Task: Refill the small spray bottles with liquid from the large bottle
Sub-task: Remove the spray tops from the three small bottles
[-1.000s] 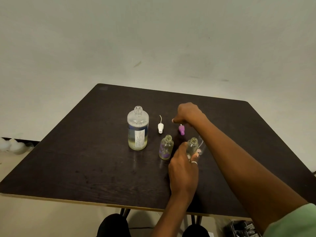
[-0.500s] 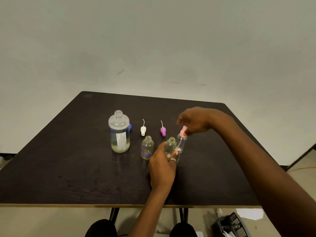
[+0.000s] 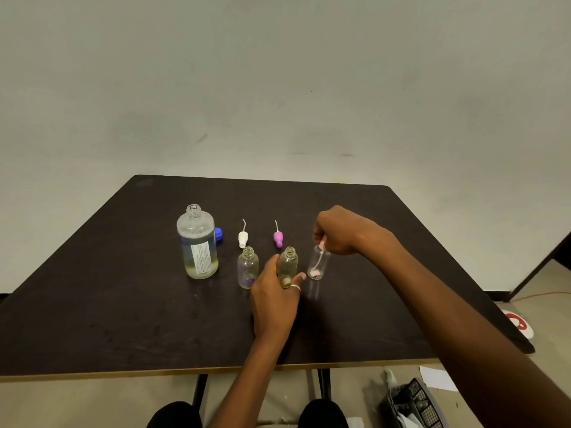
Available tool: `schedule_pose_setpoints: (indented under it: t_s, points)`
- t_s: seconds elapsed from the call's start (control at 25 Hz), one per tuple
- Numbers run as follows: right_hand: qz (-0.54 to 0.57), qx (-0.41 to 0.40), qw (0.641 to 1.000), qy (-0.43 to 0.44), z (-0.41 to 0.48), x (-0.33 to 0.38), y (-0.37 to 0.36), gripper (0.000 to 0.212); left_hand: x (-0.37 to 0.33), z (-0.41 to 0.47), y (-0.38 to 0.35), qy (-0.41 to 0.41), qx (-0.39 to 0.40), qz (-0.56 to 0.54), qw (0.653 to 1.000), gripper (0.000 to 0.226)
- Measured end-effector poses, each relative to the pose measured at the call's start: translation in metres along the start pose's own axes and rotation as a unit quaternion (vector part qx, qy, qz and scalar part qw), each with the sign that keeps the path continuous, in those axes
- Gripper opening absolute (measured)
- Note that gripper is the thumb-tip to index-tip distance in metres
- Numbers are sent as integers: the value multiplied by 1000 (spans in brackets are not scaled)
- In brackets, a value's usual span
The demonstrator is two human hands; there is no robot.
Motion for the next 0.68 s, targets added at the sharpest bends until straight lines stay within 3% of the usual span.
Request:
schedule_pose_setpoints:
  t_s: [0.16,0.28,0.36,0.44,0.68]
  points:
    - [-1,4,1000,4,-7,0,-5,16,-2,-18,2,33,32,69,997,82]
    - [-3,1,1000,6,-9,-2,-6,16,-10,-64,8,6,13,139,990,81]
    - [-1,-4,1000,6,-9,-3,-6,16,-23,-88,-2,-65,16,122,990,74]
    - [3,-8,1000,5,-10,-1,-7,15,-32,-89,-19,-83,22,105,991,70]
    - [21,-20,1000,-6,-12,-1,-11,17,-56,-59,-60,-6,67,45,997,71]
Point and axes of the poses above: each hand's wrist, its own z-axis towards the middle knuckle, its own y-axis out of the back of the hand, x = y × z, the point moved 7 cm from there along z, towards the middle knuckle, and after that the axes turned 9 degrees about y, right-handed, at the moved point
